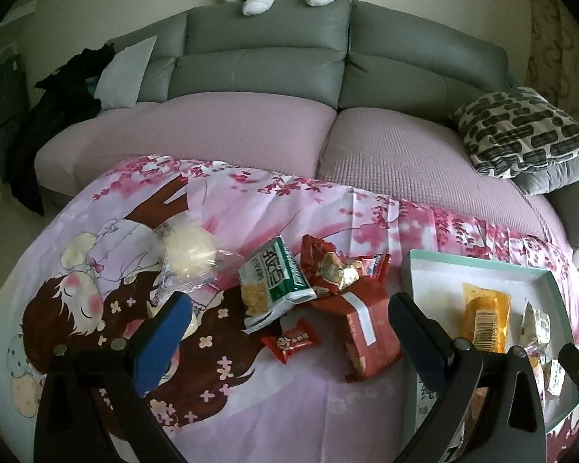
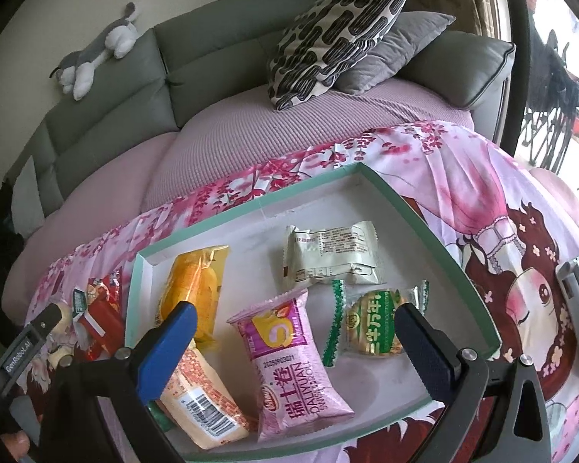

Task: Organize snacks
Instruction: 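Move both tools back over the snack pile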

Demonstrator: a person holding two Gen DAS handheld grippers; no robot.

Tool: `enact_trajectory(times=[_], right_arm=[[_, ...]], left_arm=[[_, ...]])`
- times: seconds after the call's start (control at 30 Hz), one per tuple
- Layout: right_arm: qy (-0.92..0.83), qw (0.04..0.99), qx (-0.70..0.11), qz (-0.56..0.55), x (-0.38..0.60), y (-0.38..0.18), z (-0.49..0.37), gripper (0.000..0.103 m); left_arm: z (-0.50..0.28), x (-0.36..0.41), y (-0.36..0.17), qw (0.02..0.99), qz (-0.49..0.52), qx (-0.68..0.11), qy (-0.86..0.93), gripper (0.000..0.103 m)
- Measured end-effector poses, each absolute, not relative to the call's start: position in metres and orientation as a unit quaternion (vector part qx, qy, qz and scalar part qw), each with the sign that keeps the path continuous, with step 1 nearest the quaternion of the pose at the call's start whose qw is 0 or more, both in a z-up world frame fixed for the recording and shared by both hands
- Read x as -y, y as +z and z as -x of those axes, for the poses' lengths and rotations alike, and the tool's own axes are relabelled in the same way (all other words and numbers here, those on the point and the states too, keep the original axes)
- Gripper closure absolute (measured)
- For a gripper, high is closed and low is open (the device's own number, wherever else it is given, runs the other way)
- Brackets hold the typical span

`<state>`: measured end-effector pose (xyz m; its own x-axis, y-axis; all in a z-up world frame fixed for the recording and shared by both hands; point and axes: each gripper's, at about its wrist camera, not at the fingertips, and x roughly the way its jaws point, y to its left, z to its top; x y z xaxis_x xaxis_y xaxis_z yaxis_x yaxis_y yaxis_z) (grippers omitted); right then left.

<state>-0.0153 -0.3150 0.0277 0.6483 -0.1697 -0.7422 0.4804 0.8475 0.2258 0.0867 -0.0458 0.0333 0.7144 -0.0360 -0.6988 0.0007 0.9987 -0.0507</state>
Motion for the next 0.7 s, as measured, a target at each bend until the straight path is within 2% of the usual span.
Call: enact_trajectory(times=[0.37, 0.7], right_arm=[[-0.159, 0.896, -0.367, -0.195, 0.289, 0.034, 0.002, 0.0], [-0.11, 0.91, -0.352, -0.191, 0.243, 0.041, -0.018, 0.0]], left_arm=[[-0.089, 0.019, 0.038, 0.927, 0.05, -0.371, -0.017, 0.002], [-0.088, -0.039, 0.047, 0.932, 0.082, -0.352, 0.035, 0.002]])
